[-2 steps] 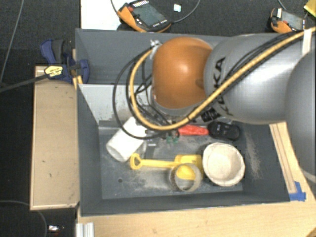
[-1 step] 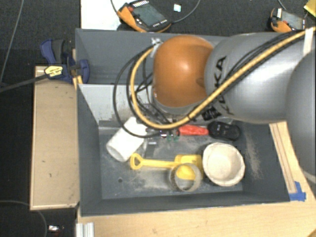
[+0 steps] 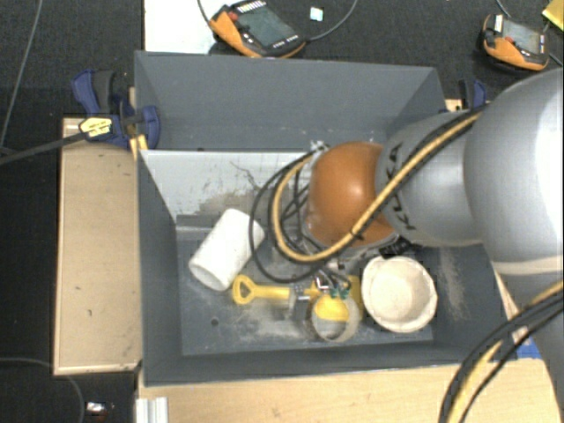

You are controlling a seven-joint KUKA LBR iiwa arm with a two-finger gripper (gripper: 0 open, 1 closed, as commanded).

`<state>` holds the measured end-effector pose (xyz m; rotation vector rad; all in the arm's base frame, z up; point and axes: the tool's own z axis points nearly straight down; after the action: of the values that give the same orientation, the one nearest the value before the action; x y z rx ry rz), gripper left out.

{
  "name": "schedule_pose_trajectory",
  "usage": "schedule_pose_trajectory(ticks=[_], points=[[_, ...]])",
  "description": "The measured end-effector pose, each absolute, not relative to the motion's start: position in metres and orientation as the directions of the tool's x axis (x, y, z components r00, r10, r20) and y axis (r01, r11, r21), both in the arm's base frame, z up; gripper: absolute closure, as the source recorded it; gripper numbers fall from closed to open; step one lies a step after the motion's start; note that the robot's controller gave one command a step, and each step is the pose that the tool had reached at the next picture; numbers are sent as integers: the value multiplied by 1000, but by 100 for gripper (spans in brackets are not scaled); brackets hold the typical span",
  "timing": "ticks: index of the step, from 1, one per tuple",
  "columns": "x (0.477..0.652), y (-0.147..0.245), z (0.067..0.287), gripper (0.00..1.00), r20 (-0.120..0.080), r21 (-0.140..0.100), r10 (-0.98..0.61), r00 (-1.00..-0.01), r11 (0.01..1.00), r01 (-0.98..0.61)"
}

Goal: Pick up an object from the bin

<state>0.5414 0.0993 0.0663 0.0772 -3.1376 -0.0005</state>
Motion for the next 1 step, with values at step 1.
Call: schedule_pose_trajectory(ticks=[1], points=[[526,96,138,0,-17,8,-23,-1000,1000,-23]])
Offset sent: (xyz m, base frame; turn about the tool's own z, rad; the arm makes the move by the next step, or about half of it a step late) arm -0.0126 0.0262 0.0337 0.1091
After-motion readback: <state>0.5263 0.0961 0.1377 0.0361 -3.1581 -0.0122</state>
